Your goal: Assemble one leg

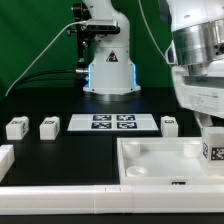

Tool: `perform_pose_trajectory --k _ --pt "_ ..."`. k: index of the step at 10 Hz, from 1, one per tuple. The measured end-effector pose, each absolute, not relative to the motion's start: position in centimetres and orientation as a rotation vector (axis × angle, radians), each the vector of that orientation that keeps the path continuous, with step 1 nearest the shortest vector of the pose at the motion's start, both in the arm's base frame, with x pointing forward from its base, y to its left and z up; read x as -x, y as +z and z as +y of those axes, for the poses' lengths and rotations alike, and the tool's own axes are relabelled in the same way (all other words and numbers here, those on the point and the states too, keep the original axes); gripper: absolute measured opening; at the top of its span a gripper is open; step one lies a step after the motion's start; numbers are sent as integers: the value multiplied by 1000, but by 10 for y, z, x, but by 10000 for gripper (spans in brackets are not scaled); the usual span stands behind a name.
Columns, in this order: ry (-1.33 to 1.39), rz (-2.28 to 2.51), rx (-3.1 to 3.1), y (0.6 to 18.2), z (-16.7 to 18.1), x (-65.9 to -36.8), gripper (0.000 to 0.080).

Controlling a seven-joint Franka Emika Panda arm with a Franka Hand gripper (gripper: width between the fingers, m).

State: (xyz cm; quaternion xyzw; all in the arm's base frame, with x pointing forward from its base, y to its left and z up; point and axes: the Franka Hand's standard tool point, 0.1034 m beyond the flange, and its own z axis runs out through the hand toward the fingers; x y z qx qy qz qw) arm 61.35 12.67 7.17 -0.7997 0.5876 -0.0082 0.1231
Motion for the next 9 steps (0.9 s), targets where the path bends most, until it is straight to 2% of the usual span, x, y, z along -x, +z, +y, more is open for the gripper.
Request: perform_pose_trajectory --k 7,9 --pt "-167 697 2887 71 131 -613 648" --pt "-211 278 3005 71 131 -613 648"
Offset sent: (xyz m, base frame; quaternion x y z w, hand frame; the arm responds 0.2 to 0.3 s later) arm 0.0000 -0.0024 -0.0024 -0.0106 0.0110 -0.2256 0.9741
